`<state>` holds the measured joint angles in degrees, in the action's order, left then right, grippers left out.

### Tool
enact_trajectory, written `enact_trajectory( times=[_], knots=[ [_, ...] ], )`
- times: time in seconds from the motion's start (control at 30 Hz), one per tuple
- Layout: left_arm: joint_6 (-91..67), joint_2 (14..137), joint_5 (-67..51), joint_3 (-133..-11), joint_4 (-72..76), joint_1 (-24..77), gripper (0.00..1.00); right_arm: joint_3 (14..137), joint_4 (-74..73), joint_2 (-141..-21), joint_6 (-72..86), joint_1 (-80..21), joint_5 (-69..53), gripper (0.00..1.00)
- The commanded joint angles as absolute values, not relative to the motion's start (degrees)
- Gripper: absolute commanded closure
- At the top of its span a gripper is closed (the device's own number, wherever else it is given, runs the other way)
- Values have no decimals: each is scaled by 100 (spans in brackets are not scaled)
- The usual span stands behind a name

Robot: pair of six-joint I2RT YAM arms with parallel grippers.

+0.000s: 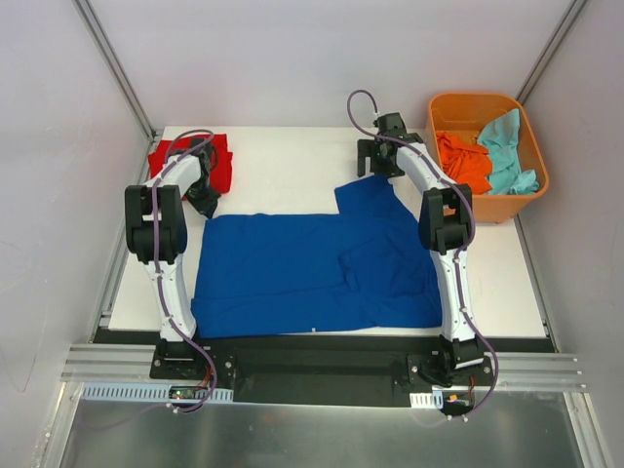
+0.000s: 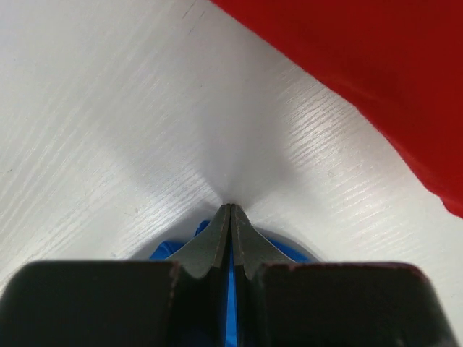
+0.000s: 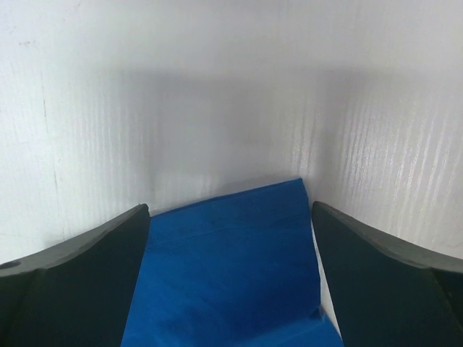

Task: Fold and stack the t-shirts
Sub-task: Fold the tshirt

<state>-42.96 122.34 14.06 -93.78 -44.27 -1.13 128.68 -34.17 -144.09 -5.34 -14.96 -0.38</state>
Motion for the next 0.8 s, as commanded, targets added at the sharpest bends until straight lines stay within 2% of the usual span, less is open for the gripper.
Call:
enact_trajectory(
  times=[0.0, 0.1, 0.13, 0.17, 0.2, 0.27, 0.3, 0.37, 0.4, 0.5, 0.6, 0.77],
  knots=[
    [-4289, 11874, 1547, -9185, -4773, -105, 100, 12824, -3964, -14397, -552, -1626, -37, 1],
    [-4289, 11857, 1486, -9167, -4781, -106, 100, 12797, -4122, -14370, -711, -1749, 499, 15],
    [-4289, 11856, 1485, -9176, -4781, -105, 100, 12788, -4131, -14353, -721, -1793, 605, 27],
    [-4280, 11830, 1468, -9184, -4781, -97, 100, 12771, -4148, -14335, -703, -1819, 720, 32],
    [-4289, 11821, 1468, -9185, -4781, -88, 100, 12762, -4148, -14309, -660, -1828, 930, 43],
    [-4289, 11751, 1468, -9184, -4781, -70, 100, 12771, -4149, -14282, -624, -1837, 1019, 52],
    [-4289, 11725, 1485, -9193, -4781, -62, 100, 12762, -4148, -14265, -581, -1846, 1098, 61],
    [-4280, 11629, 1494, -9193, -4781, -35, 100, 12814, -4105, -14247, -580, -1837, 1134, 71],
    [-4280, 11602, 1494, -9202, -4773, -18, 100, 12849, -4087, -14238, -589, -1846, 1099, 80],
    [-4245, 11479, 1512, -9237, -4773, -18, 100, 12973, -3947, -14064, -685, -1854, 933, 87],
    [-4236, 11303, 1503, -9185, -4781, -18, 100, 12693, -3622, -13538, -799, -1863, 634, 89],
    [-4324, 10830, 1625, -8728, -4781, 158, 100, 11095, -2831, -12175, -870, -1934, 98, 92]
  ],
)
